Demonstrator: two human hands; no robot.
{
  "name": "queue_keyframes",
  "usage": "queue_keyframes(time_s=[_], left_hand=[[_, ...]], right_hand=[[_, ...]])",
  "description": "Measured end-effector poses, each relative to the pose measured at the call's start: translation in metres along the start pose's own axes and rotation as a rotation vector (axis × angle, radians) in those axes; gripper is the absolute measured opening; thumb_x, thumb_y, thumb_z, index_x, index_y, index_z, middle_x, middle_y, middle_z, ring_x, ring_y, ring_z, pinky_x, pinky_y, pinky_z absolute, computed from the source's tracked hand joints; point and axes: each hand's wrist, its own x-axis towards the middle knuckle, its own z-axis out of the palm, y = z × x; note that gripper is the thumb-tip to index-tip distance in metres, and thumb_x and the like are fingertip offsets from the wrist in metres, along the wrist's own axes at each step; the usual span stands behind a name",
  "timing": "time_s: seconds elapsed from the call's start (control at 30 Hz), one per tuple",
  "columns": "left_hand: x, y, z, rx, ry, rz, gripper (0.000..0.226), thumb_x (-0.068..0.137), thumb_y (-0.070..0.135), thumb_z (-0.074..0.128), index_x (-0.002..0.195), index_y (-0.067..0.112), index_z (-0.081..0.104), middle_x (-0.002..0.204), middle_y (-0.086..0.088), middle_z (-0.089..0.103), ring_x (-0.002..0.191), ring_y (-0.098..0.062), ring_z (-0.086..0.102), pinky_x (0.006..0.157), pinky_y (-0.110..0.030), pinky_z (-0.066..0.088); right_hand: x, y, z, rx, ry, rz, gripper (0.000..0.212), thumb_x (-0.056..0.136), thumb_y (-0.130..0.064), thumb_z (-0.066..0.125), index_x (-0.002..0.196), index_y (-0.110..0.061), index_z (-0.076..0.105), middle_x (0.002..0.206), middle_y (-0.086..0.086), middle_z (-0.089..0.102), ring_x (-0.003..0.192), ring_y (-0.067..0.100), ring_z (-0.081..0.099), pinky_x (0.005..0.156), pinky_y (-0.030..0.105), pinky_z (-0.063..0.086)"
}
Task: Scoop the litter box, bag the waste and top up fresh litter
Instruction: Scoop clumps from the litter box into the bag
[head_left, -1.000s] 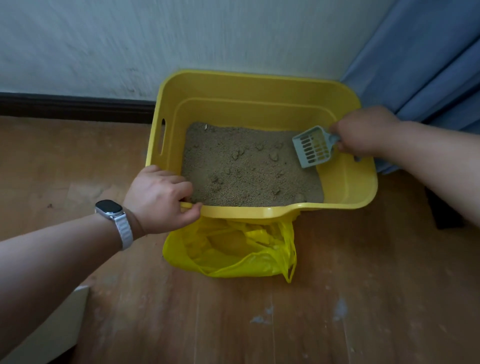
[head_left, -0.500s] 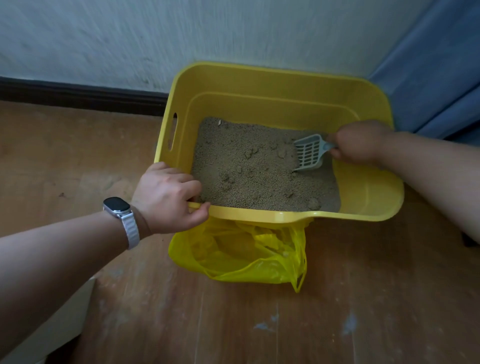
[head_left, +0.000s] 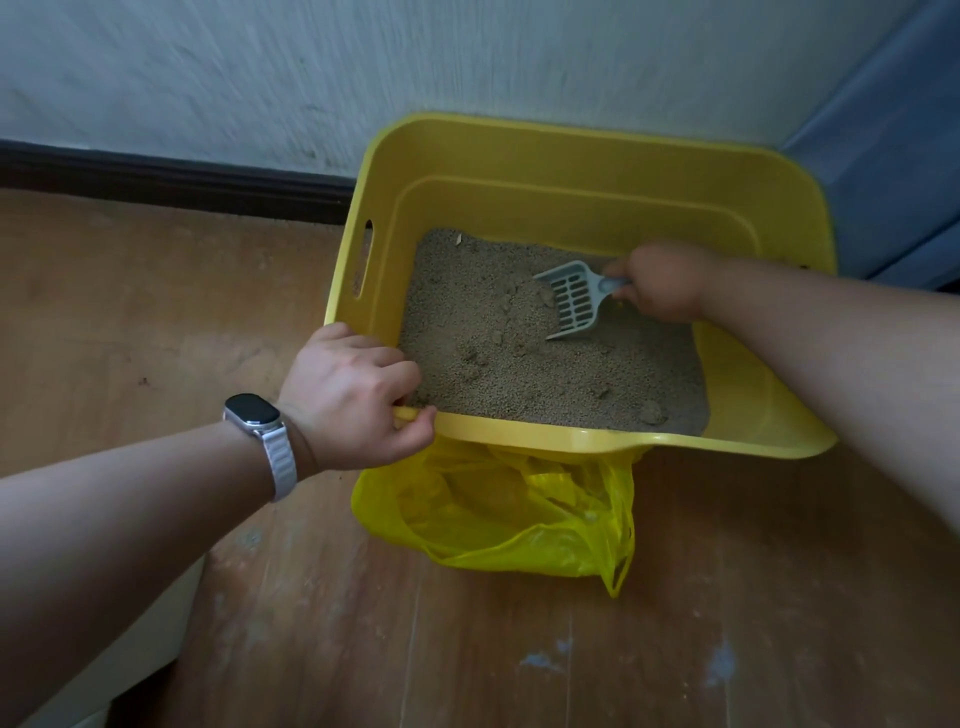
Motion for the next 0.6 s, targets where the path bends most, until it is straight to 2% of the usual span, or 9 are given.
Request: queue_keyframes(time_s=[0.07, 0.23, 0.4, 0.6], left_hand=[[0.0, 0.0, 0.0, -0.002, -0.003, -0.005, 0.036, 0.073, 0.046, 0.062, 0.053, 0.019, 0.048, 0.051, 0.003, 0.048, 0.049, -0.025, 0.051, 0.057, -0.032, 0.036], [0.001, 0.001, 0.001, 0.005, -0.008, -0.005, 0.036, 0.072, 0.045, 0.062, 0.053, 0.019, 0.048, 0.051, 0.003, 0.048, 0.049, -0.025, 0.051, 0.058, -0.03, 0.034], [0.001, 0.001, 0.002, 0.008, -0.01, -0.006, 0.037, 0.074, 0.047, 0.061, 0.054, 0.018, 0.048, 0.051, 0.002, 0.048, 0.048, -0.026, 0.051, 0.058, -0.031, 0.035], [0.0, 0.001, 0.002, 0.015, -0.005, -0.01, 0.037, 0.074, 0.047, 0.059, 0.054, 0.018, 0.049, 0.051, 0.002, 0.048, 0.048, -0.026, 0.051, 0.057, -0.031, 0.035]], right_hand=[[0.006, -0.007, 0.002, 0.016, 0.019, -0.039, 0.024, 0.1, -0.027, 0.046, 0.116, -0.019, 0.063, 0.074, -0.005, 0.054, 0.068, 0.013, 0.05, 0.067, 0.032, 0.039], [0.015, -0.024, 0.007, 0.058, 0.017, -0.121, 0.018, 0.099, -0.027, 0.047, 0.1, -0.021, 0.064, 0.077, -0.003, 0.057, 0.073, 0.017, 0.055, 0.071, 0.036, 0.047], [0.019, -0.042, 0.013, 0.091, 0.028, -0.212, 0.019, 0.098, -0.032, 0.048, 0.082, -0.024, 0.057, 0.075, 0.0, 0.055, 0.071, 0.022, 0.054, 0.061, 0.031, 0.039], [0.022, -0.064, 0.023, 0.092, 0.119, -0.278, 0.018, 0.094, -0.035, 0.053, 0.088, -0.021, 0.062, 0.074, 0.0, 0.053, 0.075, 0.022, 0.053, 0.06, 0.029, 0.034]])
